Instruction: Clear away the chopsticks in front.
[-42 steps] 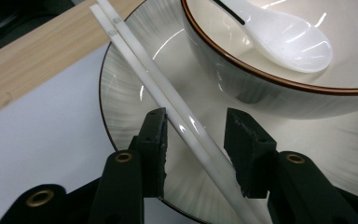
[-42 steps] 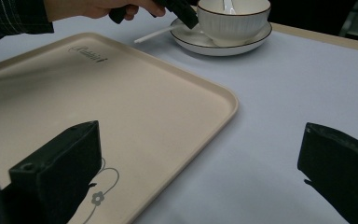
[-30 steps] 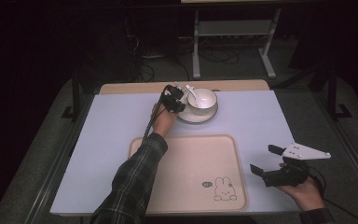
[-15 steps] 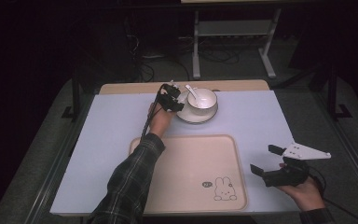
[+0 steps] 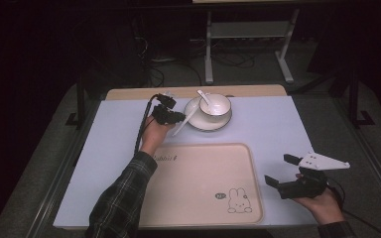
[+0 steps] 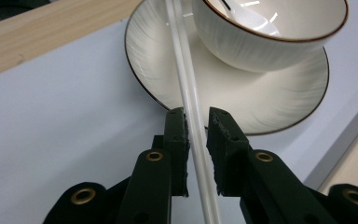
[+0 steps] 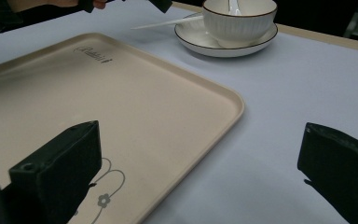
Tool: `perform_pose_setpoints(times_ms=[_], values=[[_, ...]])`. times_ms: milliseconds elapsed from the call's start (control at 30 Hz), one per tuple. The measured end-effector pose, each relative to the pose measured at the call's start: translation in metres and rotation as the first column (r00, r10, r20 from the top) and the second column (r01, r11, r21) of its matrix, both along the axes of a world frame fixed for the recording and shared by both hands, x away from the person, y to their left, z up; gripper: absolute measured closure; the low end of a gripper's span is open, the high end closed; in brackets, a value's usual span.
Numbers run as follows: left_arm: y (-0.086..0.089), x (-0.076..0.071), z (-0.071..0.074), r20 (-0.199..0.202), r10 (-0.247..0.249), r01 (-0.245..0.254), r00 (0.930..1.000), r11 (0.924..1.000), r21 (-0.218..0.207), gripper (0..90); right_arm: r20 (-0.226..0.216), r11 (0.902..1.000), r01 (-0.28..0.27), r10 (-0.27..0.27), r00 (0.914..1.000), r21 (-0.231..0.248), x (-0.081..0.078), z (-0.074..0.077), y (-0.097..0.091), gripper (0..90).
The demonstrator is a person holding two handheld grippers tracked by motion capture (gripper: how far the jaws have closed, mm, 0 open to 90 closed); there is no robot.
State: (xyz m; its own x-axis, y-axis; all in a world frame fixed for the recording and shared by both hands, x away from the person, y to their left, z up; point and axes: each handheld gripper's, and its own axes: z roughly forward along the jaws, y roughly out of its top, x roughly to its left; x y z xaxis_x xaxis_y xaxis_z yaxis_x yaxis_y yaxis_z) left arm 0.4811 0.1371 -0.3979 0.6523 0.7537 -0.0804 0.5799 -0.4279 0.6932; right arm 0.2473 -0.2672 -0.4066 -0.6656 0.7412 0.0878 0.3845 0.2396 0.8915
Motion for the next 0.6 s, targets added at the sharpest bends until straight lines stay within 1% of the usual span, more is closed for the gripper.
perform_pose_setpoints(times_ms=[33,100,133,300,433,500,600], values=[[-0.001,-0.002,-0.002,-0.001,-0.011,0.011,0.9999,0.9999,0.008,78.7,-0.001,1.0,0.0,0.0,1.0,0.0,0.0,0.0,0.0,0.0],[-0.002,-0.002,-0.003,-0.003,-0.014,0.014,0.9999,0.9998,0.014,79.1,-0.001,1.0,0.001,-0.001,1.0,0.0,0.0,0.0,0.0,0.0],[-0.001,-0.002,-0.005,-0.003,-0.006,0.006,1.0,0.9998,0.019,80.3,-0.001,1.0,0.002,-0.002,1.0,0.0,0.0,0.0,0.0,0.0],[-0.001,-0.001,-0.008,-0.024,-0.007,0.007,0.9997,0.9999,0.012,82.6,0.0,1.0,0.001,-0.001,1.0,0.0,0.0,0.0,-0.001,0.0],[-0.001,0.0,-0.011,-0.03,-0.003,0.003,0.9996,0.9998,0.019,82.8,0.0,1.0,0.002,-0.002,1.0,0.001,0.0,0.0,-0.001,0.0],[-0.001,0.001,-0.013,-0.041,-0.001,0.002,0.9992,0.9998,0.021,83.4,0.001,1.0,0.001,-0.001,1.0,0.0,0.0,0.0,-0.001,0.0],[-0.002,0.001,-0.015,-0.046,0.0,0.001,0.9989,0.9997,0.025,83.3,0.002,1.0,0.001,-0.001,1.0,0.0,0.0,0.0,-0.001,0.0]])
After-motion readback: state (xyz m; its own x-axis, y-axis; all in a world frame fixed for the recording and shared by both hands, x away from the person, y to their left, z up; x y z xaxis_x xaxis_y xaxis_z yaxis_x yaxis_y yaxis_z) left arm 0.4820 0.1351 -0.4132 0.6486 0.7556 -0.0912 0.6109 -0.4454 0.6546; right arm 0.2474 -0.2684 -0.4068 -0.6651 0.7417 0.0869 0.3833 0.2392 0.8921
